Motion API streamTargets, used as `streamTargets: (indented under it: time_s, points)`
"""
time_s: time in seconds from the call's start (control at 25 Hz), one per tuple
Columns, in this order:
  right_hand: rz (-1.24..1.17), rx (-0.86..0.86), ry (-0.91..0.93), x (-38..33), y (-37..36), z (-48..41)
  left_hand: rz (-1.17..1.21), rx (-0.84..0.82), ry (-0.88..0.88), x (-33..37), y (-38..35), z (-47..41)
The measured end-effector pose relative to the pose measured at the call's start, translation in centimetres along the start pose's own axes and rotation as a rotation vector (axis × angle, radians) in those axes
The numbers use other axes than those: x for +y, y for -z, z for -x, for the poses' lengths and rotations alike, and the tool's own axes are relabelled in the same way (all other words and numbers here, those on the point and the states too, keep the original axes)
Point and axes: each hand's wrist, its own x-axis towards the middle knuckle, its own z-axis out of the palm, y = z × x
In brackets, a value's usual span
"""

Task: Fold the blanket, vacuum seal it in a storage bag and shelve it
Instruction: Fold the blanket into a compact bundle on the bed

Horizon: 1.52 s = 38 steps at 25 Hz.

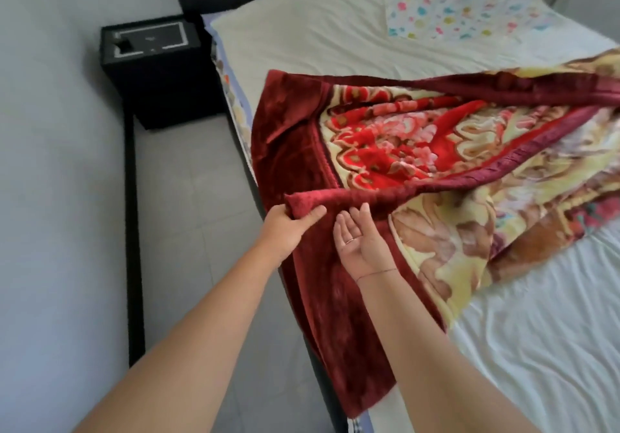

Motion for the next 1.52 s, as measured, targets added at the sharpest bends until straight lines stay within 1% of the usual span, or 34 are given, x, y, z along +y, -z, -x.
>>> streamTargets:
  time_s: [0.12, 0.24, 0.28, 0.32, 0.44, 0.56, 0.72, 0.8, 0.92, 0.96, 1.08, 1.16, 1.2, 1.24, 1.28, 1.32, 1.36, 1.4, 1.44, 1.48, 1.52]
  points:
    - [-0.069, -0.014, -0.143, 3.5, 0.1, 0.8, 0.166, 0.019, 0.122, -0.5, 1.1, -2.2]
    - [-0.123, 0.048, -0.266, 9.1, -0.8, 1.2, 0.249, -0.036, 0.236, -0.8, 3.5, -5.6]
    - [-0.213, 0.066, -0.293, 10.6, -1.5, 1.0, 0.262, -0.042, 0.245, -0.7, 4.7, -6.5]
    - [-0.335, 0.098, -0.28, 11.6, -2.1, 0.5, 0.28, -0.05, 0.246, -0.4, 5.9, -7.8]
    - [-0.687, 0.279, -0.098, 13.8, -3.5, -1.4, 0.317, -0.1, 0.259, 0.0, 9.2, -11.4]
    - [-0.865, 0.409, 0.023, 14.7, -3.7, -2.9, 0.312, -0.111, 0.281, 0.8, 10.8, -14.8]
    - [-0.869, 0.533, 0.157, 15.7, -1.7, -5.5, 0.273, -0.099, 0.323, -0.8, 11.5, -20.5]
    - [-0.877, 0.558, 0.167, 15.7, -1.3, -7.6, 0.226, -0.113, 0.366, -2.7, 11.6, -23.5]
    - [-0.895, 0.673, 0.125, 16.7, -1.0, -9.7, 0.207, -0.125, 0.462, -7.3, 12.1, -26.4]
    - [-0.888, 0.663, 0.156, 17.1, -0.5, -10.1, 0.196, -0.139, 0.493, -9.1, 12.2, -27.4]
    - [-0.902, 0.682, 0.357, 18.6, 1.6, -9.0, 0.134, -0.164, 0.55, -12.9, 12.8, -29.5]
    - [-0.927, 0.776, 0.6, 19.8, 4.3, -7.6, 0.112, -0.204, 0.578, -13.3, 12.7, -31.1]
    - [-0.909, 0.807, 0.655, 20.7, 5.7, -6.8, 0.102, -0.236, 0.582, -13.5, 12.8, -31.8]
    - [-0.901, 0.812, 0.643, 21.2, 7.0, -6.0, 0.091, -0.269, 0.579, -13.6, 12.8, -32.4]
    - [-0.968, 0.76, 0.663, 21.8, 8.0, -4.8, 0.062, -0.31, 0.579, -13.7, 12.7, -32.7]
    - [-0.968, 0.649, 0.653, 22.8, 7.7, -3.4, 0.03, -0.348, 0.589, -14.0, 12.7, -32.6]
    - [-0.797, 0.593, 0.634, 23.5, 7.0, -2.3, -0.008, -0.381, 0.604, -14.3, 12.7, -32.3]
    - [-0.57, 0.578, 0.778, 23.4, 8.4, -0.4, -0.043, -0.401, 0.619, -14.6, 12.8, -31.8]
    - [-0.515, 0.375, 0.941, 23.7, 10.9, 1.4, -0.076, -0.423, 0.636, -15.2, 12.7, -31.2]
    - [-0.455, 0.225, 1.036, 24.0, 11.6, 3.4, -0.094, -0.442, 0.658, -15.5, 12.6, -30.5]
    - [-0.467, 0.238, 1.014, 24.3, 11.4, 4.1, -0.109, -0.465, 0.679, -16.0, 12.6, -29.8]
